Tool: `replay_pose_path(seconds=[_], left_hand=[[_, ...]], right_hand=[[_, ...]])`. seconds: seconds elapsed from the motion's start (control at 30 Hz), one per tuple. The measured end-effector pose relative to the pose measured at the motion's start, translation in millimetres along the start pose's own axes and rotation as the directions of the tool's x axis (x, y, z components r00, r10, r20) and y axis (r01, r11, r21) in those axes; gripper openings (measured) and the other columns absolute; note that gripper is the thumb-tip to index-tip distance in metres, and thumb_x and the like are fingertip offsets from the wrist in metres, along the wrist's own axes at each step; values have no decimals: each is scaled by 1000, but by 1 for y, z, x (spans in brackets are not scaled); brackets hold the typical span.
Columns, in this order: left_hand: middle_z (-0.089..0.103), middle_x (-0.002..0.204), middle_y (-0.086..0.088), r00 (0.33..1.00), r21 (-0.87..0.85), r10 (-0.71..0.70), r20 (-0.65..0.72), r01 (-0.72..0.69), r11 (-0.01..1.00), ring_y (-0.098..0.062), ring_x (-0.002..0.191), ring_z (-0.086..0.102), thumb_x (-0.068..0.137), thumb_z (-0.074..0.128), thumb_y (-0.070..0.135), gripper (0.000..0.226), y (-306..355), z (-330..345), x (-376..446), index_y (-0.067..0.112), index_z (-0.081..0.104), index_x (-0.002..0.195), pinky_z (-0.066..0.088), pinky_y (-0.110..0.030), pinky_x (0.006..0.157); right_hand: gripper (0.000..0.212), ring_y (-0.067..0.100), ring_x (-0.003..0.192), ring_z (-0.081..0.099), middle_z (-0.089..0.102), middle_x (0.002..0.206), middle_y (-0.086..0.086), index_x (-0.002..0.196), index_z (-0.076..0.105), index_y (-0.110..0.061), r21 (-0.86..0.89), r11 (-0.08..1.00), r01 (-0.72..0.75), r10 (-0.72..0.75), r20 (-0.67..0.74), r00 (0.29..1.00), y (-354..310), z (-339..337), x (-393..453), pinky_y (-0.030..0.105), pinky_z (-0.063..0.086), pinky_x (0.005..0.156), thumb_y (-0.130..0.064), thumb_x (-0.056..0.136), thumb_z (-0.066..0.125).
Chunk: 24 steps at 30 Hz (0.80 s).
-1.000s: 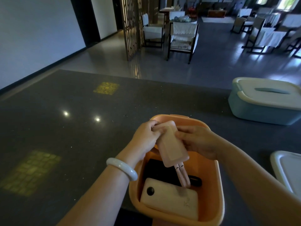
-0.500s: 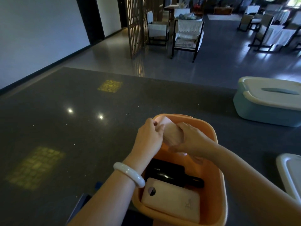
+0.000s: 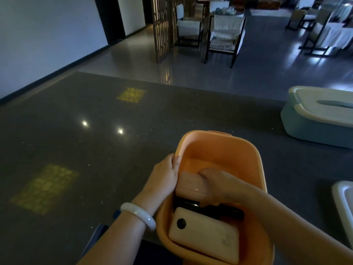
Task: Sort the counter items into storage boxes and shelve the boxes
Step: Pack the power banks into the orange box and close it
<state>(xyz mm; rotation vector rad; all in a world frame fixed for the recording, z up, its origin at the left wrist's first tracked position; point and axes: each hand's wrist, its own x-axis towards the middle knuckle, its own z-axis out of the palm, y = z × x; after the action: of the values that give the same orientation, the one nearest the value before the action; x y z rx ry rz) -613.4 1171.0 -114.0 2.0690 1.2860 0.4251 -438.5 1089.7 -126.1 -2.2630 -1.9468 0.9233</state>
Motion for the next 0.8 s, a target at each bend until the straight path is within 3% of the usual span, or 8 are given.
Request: replay_pose_path(seconds=[0.1,0.2,0.27,0.37,0.47,0.63,0.8], left_hand=[[43,73,21,1000,-6,-6,-3,6,1000,10,62,45,98,25,55,51,-3,2,1,19,52,123,36,-8,48],[44,73,20,1000,-14,6,-12,-6,1000,9,61,45,98,26,55,52,-4,2,0,18,52,122,39,-3,52],[46,74,18,1000,-11,11,-12,-11,1000,7,64,48,98,26,55,51,-3,2,-1,19,53,120,39,-10,50],[54,80,15,1000,-29,15,-3,-15,999,5,69,54,97,28,56,47,-3,1,-2,22,53,119,35,-11,53],[57,100,16,1000,-64,10,13,-9,998,2,84,56,96,30,57,57,-3,0,-3,19,45,137,36,-11,63],[48,92,24,1000,-105,-1,27,4,995,13,69,45,96,31,58,58,-4,0,-4,20,43,139,34,-7,54],[47,81,22,1000,-126,3,21,-1,992,11,71,49,97,32,57,56,-4,1,-3,20,46,136,35,-10,54]], right_hand=[[85,1,91,45,43,103,-22,128,40,-40,33,999,7,-8,23,1000,3,2,0,22,34,70,-54,55,82],[84,2,90,49,46,103,-24,123,36,-50,190,980,-55,34,114,993,7,1,-3,22,36,66,-50,53,83],[86,6,90,53,46,104,-22,124,32,-53,251,964,-91,45,184,982,7,1,-5,24,40,66,-45,55,84],[97,4,88,47,39,102,-25,136,21,-52,216,973,-84,29,243,970,6,0,-4,22,35,65,-40,62,83],[102,2,91,42,36,111,-23,141,14,-53,156,985,-66,20,278,960,8,-5,-3,24,34,70,-41,65,81],[80,2,101,41,41,128,-20,138,24,-56,177,984,-35,-20,304,953,7,-8,-4,26,36,77,-49,75,73],[75,9,113,44,43,137,-15,142,26,-51,186,982,-43,-12,285,959,7,-8,-2,32,37,91,-47,81,69]])
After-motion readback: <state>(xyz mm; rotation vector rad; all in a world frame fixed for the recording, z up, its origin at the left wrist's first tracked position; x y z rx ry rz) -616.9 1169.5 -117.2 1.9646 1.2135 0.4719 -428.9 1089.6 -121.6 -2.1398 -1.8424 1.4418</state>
